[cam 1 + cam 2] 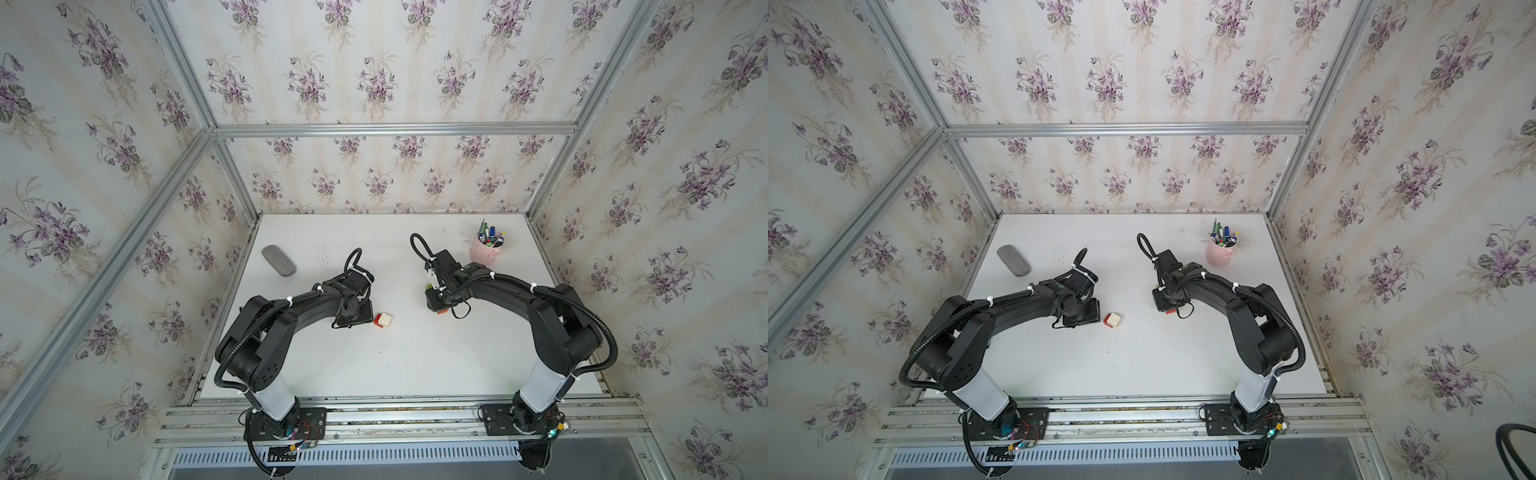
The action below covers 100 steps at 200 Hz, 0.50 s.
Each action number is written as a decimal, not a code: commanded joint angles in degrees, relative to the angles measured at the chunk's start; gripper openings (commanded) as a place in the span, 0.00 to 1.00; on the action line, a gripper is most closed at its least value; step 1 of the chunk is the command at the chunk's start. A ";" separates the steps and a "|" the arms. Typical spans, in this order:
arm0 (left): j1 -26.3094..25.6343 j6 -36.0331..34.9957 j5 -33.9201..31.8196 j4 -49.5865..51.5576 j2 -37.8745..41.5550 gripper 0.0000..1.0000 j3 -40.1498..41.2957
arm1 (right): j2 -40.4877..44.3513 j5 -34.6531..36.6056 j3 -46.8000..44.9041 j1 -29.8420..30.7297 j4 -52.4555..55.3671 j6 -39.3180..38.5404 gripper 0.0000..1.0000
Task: Assemble the letter y with lego
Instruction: Pick up the lego brick from the center of the board, then adjust the lego brick at the center of the board.
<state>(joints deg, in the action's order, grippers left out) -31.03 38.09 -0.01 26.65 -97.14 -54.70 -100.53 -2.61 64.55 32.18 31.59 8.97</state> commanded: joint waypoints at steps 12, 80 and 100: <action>-0.92 0.15 1.71 -0.33 -1.34 0.57 -0.24 | 0.59 -1.42 -0.39 0.02 -0.61 1.13 0.31; -3.36 2.17 3.75 -0.62 0.85 0.57 2.86 | 1.39 -5.77 1.14 1.75 -1.32 2.79 0.27; -3.63 2.40 4.32 -0.91 1.44 0.57 2.93 | 1.14 -6.70 1.47 2.34 -1.32 3.49 0.26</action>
<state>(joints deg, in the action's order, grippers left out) -34.33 38.74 1.26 22.70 -95.77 -52.38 -99.46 -7.40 65.39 33.98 31.16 10.81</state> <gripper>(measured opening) 0.570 0.339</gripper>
